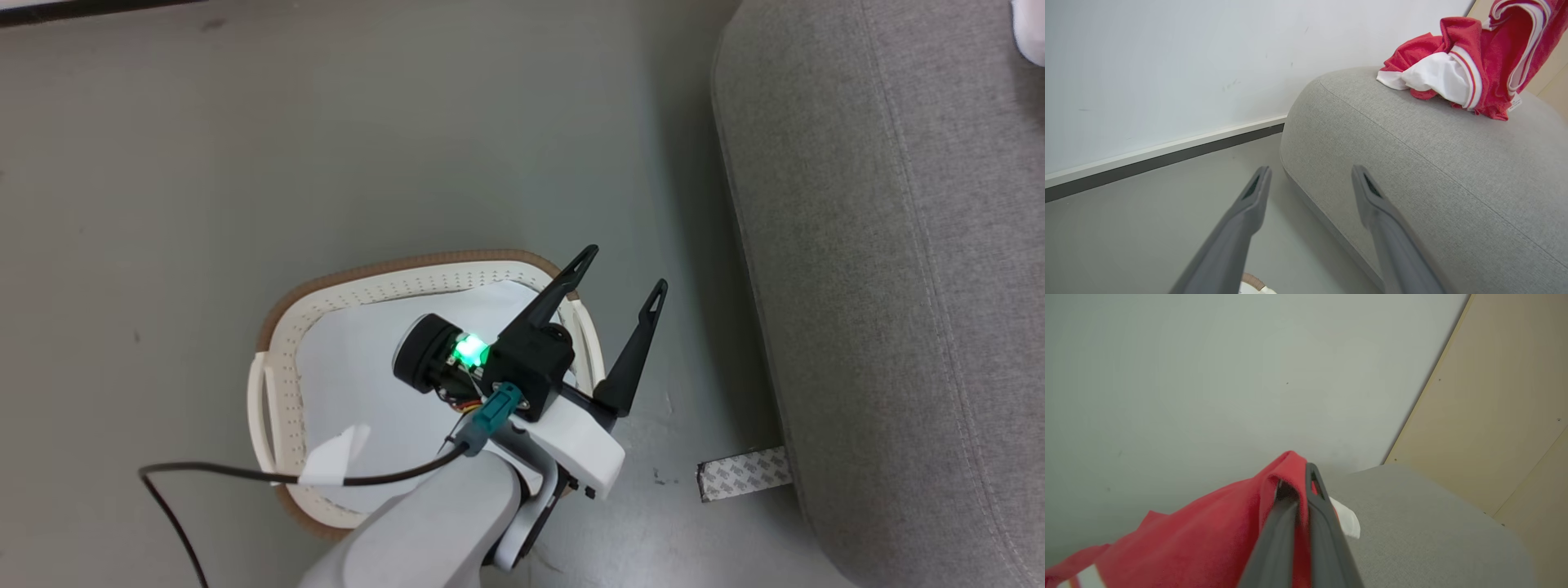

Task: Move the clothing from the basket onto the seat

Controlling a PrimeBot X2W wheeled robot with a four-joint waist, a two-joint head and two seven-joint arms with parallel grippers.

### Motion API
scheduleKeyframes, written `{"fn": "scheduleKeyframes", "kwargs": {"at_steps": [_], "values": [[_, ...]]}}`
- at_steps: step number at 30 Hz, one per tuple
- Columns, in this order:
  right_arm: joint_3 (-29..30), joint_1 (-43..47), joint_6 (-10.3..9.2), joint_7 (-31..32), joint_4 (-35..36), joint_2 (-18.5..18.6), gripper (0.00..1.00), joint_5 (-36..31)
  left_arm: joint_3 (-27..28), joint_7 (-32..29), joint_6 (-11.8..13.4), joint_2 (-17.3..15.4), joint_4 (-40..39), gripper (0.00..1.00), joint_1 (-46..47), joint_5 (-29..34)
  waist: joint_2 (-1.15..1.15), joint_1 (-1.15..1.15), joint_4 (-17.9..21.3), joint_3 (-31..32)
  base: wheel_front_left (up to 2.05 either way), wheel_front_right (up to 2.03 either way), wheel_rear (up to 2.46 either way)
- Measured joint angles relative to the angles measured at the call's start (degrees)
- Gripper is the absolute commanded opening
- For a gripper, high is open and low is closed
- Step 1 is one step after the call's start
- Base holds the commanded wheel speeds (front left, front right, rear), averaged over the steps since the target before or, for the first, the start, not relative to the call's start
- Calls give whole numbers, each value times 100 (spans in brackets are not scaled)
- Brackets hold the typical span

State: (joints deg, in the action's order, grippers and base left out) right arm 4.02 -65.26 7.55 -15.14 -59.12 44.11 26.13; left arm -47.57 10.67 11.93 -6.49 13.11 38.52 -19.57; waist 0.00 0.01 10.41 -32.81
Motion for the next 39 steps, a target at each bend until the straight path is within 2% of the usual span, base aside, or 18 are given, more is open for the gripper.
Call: {"fn": "scheduleKeyframes", "kwargs": {"at_steps": [5, 6, 7, 8, 12, 15, 20, 26, 30, 35, 39], "values": [[571, 751, 0, 0, -420, -453, 0, -136, -34, 9, 22, 2, 66, 100, -19, -11, 0, 0, -7, 55, 0, 0, 0], [638, 898, 0, -1, -431, -535, 16, -174, -34, 11, 22, 2, 81, 100, -23, -15, 0, -1, -3, 85, 0, 0, 0], [700, 1060, 0, -1, -433, -653, 48, -210, -20, 29, 24, 2, 91, 100, -24, -19, 0, 0, 3, 118, 0, 0, 0], [750, 1223, 0, 1, -406, -771, 100, -267, -2, 37, 32, -3, 96, 100, -31, -31, 0, 0, 12, 156, 0, 0, 0], [993, 1806, 0, -2, 82, -1135, 100, -404, 76, 93, 69, -92, 129, 100, -166, -177, 0, -1, 72, 356, 0, 0, 0], [996, 2403, 0, 1, 522, -1546, 100, -560, 167, 134, 108, -175, 138, 100, -345, -289, 0, -1, 128, 560, 0, 0, 0], [911, 3254, 0, 1, 1306, -2012, 100, -864, 425, 265, 226, -333, 134, 100, -770, -530, 0, -1, 222, 972, 0, 0, 0], [861, 4114, 0, 0, 2481, -2496, 100, -1122, 875, 411, 346, -485, 65, 100, -1417, -717, 0, -1, 276, 1566, 0, 0, 0], [834, 4684, 0, -1, 3205, -2789, 100, -1330, 1413, 439, 457, -487, -156, 100, -1929, -726, -1, -2, 234, 1995, 0, 0, 0], [678, 5329, 0, 0, 3844, -3212, 100, -1417, 2204, 446, 328, -376, -386, 100, -2757, -594, 0, -3, 87, 2519, 0, 0, 0], [424, 5759, 0, 0, 4130, -3460, 100, -1556, 2761, 446, 127, -281, -393, 100, -3355, -363, 0, -3, -65, 2908, 0, 0, 0]]}}
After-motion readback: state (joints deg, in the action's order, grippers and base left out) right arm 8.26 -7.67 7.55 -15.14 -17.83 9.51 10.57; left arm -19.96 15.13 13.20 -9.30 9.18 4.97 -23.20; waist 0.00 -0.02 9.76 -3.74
